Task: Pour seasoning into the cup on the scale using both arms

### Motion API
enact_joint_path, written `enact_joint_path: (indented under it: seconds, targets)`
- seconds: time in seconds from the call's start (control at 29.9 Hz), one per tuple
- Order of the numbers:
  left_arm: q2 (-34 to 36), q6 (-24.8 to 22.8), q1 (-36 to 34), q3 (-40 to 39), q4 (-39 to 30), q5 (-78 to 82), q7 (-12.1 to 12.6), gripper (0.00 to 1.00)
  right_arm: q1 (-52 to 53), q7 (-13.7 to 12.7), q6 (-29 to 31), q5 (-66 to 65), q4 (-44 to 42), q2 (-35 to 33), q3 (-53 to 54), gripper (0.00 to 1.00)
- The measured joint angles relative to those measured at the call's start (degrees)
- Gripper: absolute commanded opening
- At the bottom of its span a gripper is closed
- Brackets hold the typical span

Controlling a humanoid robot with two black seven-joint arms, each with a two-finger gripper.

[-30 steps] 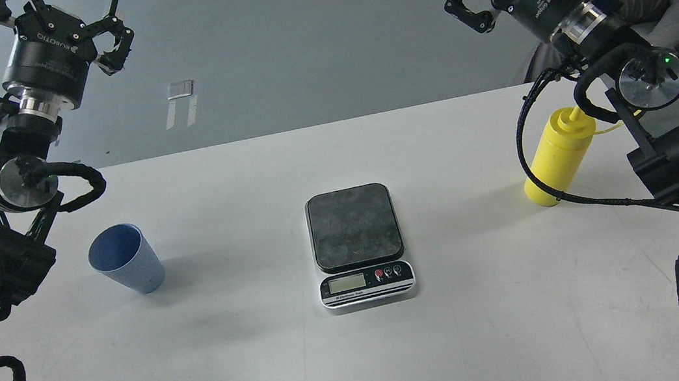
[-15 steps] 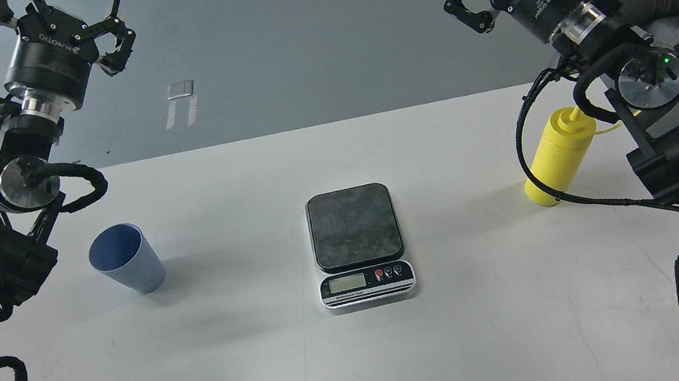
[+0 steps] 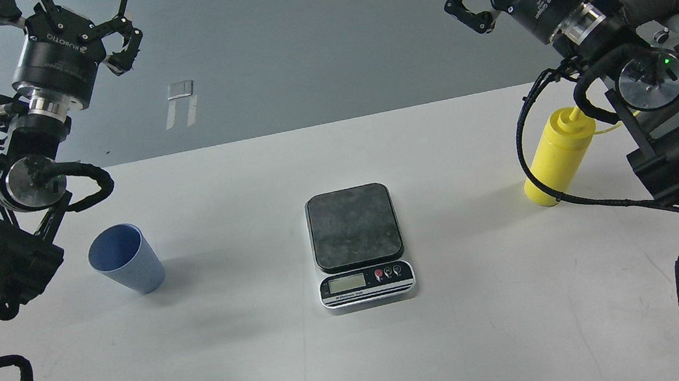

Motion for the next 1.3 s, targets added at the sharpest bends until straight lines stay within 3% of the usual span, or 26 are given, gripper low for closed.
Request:
enact_joint_path:
  seconds: [1.07, 1.3]
  targets:
    - [0.0, 0.0, 0.08, 0.59, -0.17, 0.87, 0.09, 0.98, -0.1, 0.0, -0.03, 0.01, 0.02, 0.0, 0.04, 1.0]
    - [1.56, 0.0, -0.55, 0.76, -1.24, 13.39, -1.49, 0.98, -0.1, 0.0, -0.03, 0.01, 0.02, -0.06, 0.04, 1.0]
